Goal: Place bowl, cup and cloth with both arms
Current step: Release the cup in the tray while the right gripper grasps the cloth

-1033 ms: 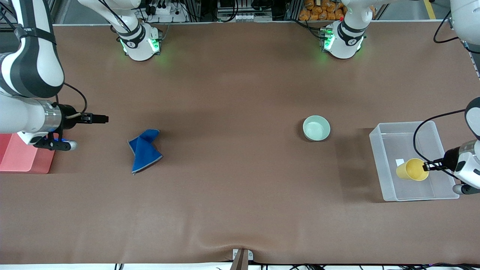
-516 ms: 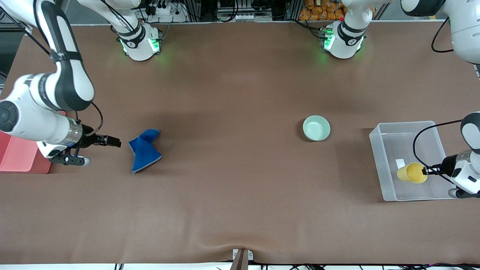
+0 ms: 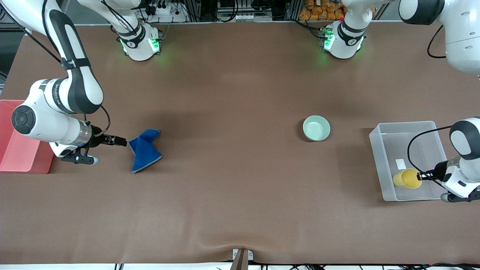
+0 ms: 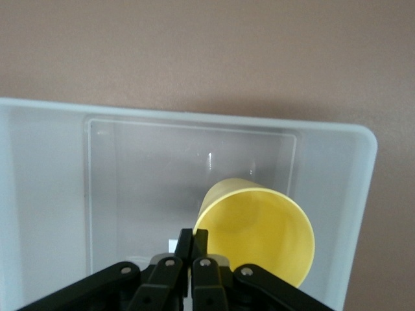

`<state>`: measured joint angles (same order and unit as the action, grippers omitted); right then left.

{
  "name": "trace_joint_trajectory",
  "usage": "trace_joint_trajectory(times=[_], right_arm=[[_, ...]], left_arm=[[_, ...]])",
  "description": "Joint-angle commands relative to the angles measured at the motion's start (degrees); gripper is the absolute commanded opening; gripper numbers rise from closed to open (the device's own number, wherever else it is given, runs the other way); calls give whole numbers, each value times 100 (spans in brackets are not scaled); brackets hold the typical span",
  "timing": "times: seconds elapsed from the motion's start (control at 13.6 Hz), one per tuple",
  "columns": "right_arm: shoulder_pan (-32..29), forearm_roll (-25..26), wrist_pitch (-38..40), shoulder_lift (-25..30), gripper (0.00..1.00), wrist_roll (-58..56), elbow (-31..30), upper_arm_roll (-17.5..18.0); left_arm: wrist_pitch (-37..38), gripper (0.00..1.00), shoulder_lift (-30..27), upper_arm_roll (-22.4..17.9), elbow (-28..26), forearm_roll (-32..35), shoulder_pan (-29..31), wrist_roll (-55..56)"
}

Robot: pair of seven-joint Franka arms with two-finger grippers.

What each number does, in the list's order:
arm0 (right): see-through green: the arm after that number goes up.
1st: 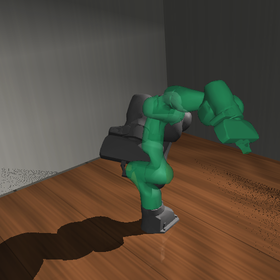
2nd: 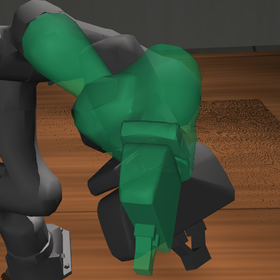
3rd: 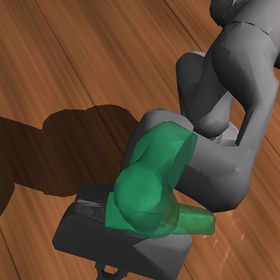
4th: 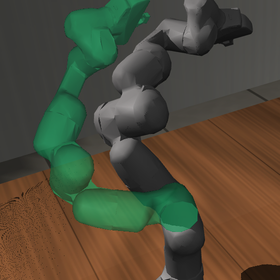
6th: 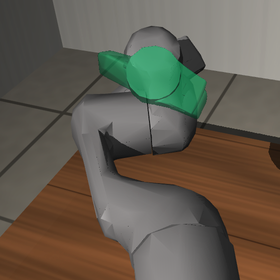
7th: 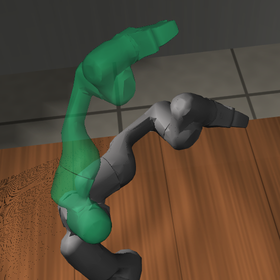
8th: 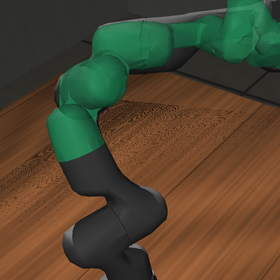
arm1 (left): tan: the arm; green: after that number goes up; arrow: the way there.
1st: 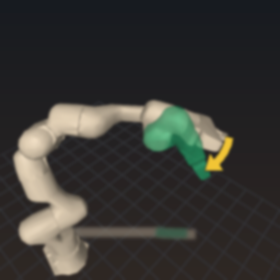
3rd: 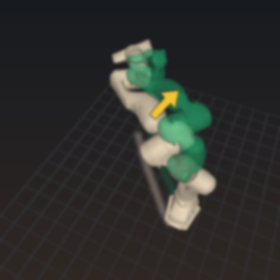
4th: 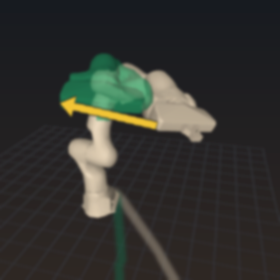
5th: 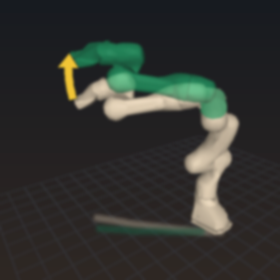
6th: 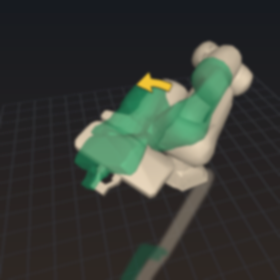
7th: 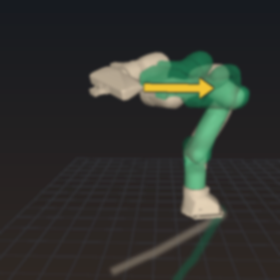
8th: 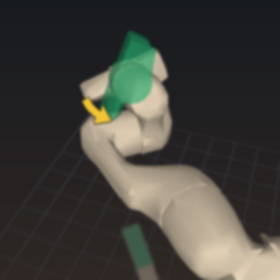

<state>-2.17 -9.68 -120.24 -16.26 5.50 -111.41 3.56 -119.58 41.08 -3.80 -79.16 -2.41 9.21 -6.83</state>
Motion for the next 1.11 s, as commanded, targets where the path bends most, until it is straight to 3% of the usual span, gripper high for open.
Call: trace_joint_trajectory(times=[0.0,0.52,0.66,0.81,0.89,1.03], right_arm=[[41,-419,-524,-44,97,101,-257,-4],[243,-649,-1263,-114,97,873,-652,-4],[340,-649,-2060,-114,98,901,-1108,-4],[436,-649,-2486,-114,100,901,-1338,-4],[454,-649,-2495,-114,96,901,-1356,-13],[507,-597,-2696,-123,56,874,-1470,-13]], left_arm=[[-135,0,155,2,102,-128,11,-126],[-338,1,261,11,67,-128,2,-310],[-329,30,226,11,85,-128,2,-485],[-259,43,190,11,102,-111,11,-573],[-172,46,164,11,111,-111,20,-670],[266,46,-37,-15,137,-67,37,-714]])
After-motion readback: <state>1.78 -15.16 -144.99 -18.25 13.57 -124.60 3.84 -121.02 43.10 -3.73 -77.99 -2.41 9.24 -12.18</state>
